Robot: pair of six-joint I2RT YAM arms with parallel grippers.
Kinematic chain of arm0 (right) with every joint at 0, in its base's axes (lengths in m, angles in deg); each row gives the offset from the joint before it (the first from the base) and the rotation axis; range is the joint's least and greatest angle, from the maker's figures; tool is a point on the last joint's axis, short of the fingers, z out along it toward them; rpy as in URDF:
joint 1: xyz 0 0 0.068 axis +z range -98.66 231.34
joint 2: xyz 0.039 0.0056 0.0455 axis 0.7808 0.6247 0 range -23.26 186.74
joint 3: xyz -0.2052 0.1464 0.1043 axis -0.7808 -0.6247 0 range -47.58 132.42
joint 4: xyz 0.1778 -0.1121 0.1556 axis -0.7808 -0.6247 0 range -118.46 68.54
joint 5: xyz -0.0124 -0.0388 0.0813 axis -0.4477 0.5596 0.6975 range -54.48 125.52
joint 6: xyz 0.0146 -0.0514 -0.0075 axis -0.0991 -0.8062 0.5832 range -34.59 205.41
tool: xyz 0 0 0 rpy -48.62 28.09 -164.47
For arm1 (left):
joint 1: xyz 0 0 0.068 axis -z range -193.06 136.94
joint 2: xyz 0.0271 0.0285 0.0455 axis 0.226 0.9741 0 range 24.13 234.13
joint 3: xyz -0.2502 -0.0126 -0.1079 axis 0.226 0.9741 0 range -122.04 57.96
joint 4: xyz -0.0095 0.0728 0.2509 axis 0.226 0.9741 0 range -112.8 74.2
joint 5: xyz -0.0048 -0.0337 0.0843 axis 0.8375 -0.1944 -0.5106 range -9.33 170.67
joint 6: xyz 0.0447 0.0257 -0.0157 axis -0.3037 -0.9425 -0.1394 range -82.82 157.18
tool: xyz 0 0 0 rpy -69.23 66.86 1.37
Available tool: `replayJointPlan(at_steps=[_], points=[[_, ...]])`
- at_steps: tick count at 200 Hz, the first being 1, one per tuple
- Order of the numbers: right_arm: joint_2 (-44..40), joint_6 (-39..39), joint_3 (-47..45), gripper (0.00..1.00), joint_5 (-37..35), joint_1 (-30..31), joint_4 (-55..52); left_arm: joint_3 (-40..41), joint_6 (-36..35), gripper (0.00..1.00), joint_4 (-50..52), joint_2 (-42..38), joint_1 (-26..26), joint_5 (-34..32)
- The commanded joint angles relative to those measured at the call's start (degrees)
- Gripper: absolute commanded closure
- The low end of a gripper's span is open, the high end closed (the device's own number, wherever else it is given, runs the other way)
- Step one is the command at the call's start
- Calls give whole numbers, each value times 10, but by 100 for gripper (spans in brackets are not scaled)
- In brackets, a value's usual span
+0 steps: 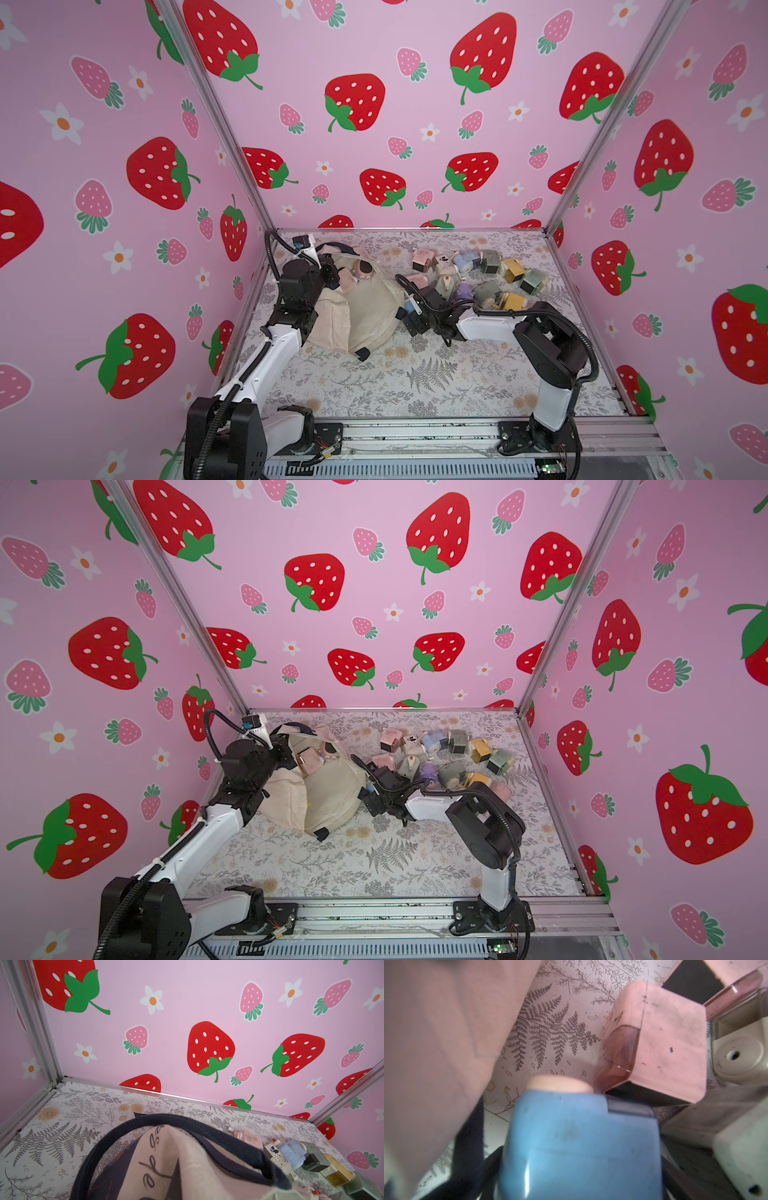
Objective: Take out the pencil sharpeners from the tote bags
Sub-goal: Place the pencil sharpener at the center of the board.
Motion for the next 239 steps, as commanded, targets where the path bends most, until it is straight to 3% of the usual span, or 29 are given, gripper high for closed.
replayJointPlan(at_steps=[1, 86, 142, 177, 239], points=[[-20, 9, 1, 1, 7, -2, -10, -39, 2, 100, -53, -2, -1, 15], [-193, -33, -59, 1, -6, -1, -18, -40, 2, 100, -53, -1, -1, 19], [-274, -25, -61, 2, 115, 21, 2, -41, 5, 100, -53, 0, -1, 34], [-237, -28, -10, 2, 169, 61, 7, -46, 8, 100, -51, 1, -1, 53], [-43, -12, 124, 3, 180, 90, 30, -51, 7, 100, -50, 0, -1, 114]])
